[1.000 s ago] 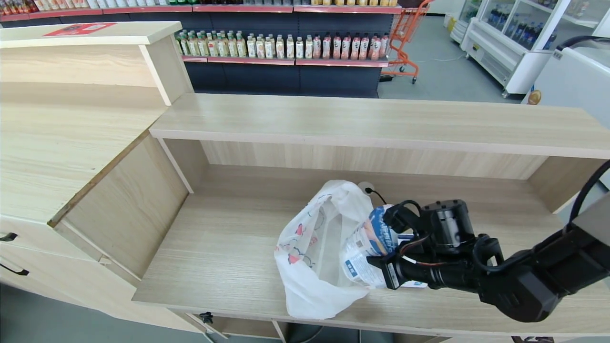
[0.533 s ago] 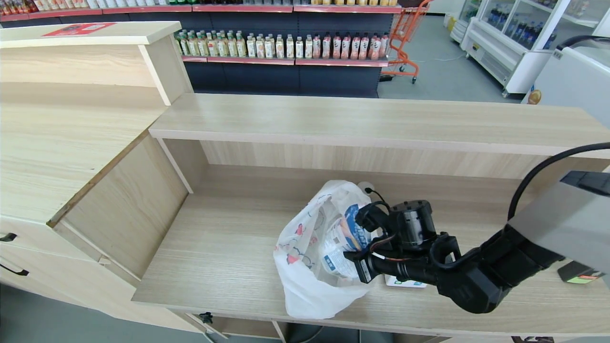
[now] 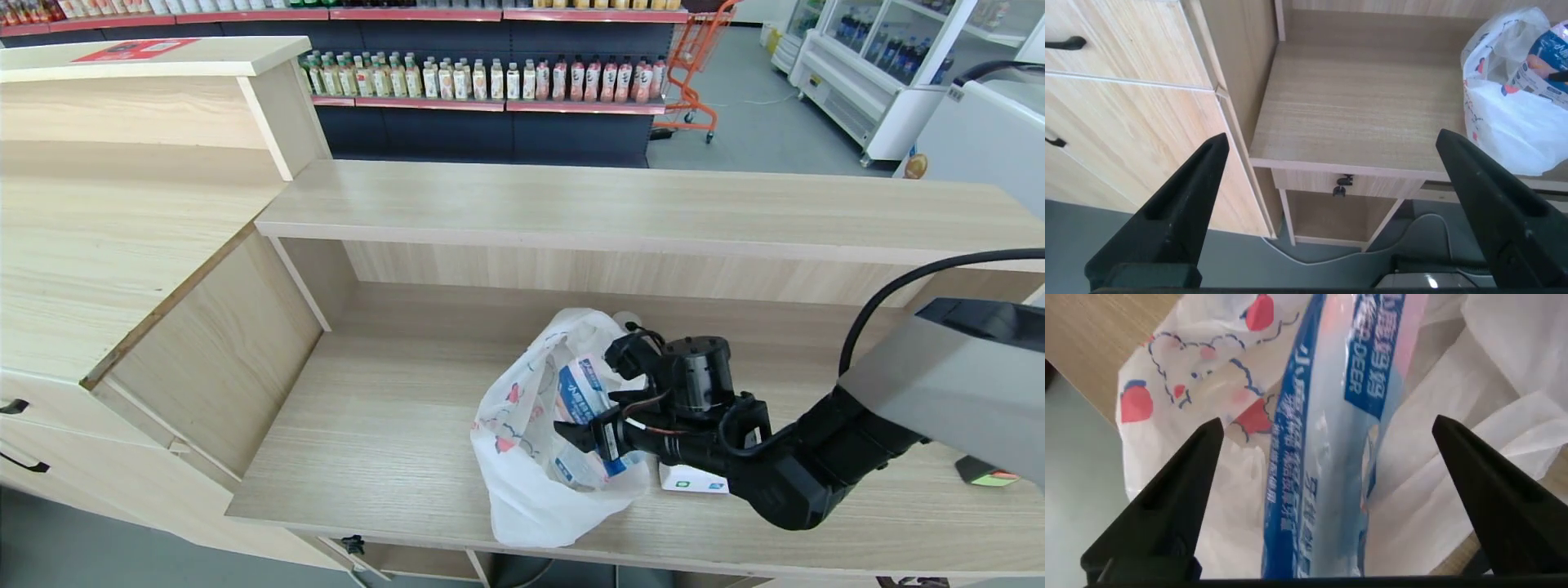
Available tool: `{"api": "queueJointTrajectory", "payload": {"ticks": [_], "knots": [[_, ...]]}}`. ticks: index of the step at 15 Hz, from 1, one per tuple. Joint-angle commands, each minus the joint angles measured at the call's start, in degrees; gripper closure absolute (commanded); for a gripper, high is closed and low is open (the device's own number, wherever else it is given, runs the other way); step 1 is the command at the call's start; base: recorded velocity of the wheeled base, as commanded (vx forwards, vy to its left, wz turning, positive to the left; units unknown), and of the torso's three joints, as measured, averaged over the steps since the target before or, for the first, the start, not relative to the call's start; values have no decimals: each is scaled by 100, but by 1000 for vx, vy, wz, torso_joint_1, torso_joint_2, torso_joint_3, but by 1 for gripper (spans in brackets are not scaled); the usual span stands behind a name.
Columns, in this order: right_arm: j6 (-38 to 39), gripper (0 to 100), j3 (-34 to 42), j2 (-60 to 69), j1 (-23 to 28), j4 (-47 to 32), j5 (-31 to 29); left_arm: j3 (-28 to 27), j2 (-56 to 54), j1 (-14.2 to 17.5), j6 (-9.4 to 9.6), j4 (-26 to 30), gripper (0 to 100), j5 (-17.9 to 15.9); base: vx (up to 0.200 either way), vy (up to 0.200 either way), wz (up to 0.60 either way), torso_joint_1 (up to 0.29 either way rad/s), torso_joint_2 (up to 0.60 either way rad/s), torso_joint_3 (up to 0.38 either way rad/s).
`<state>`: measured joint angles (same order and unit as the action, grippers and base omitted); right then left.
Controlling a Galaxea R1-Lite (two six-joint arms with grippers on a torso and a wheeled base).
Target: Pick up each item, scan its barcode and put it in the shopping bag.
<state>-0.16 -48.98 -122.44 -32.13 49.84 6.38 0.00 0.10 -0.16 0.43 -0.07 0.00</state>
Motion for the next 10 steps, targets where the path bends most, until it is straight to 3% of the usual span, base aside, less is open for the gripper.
{"api": "queueJointTrajectory", "payload": {"ticks": [1,3,5,8,10], "knots": [[200,0,11,678,155,-18,57,0,-1,-2,1,-1,0,0,0,0,0,0,0,0],[429,0,266,1504,515,-343,171,0,-1,-2,1,-1,0,0,0,0,0,0,0,0],[323,0,750,2357,1095,-1178,4,0,-1,-2,1,-1,0,0,0,0,0,0,0,0],[-1100,0,1699,3657,2642,-2777,-743,0,-1,-2,1,-1,0,0,0,0,0,0,0,0],[-977,0,2156,4070,2686,-2549,-796,0,-1,-2,1,-1,0,0,0,0,0,0,0,0]]}}
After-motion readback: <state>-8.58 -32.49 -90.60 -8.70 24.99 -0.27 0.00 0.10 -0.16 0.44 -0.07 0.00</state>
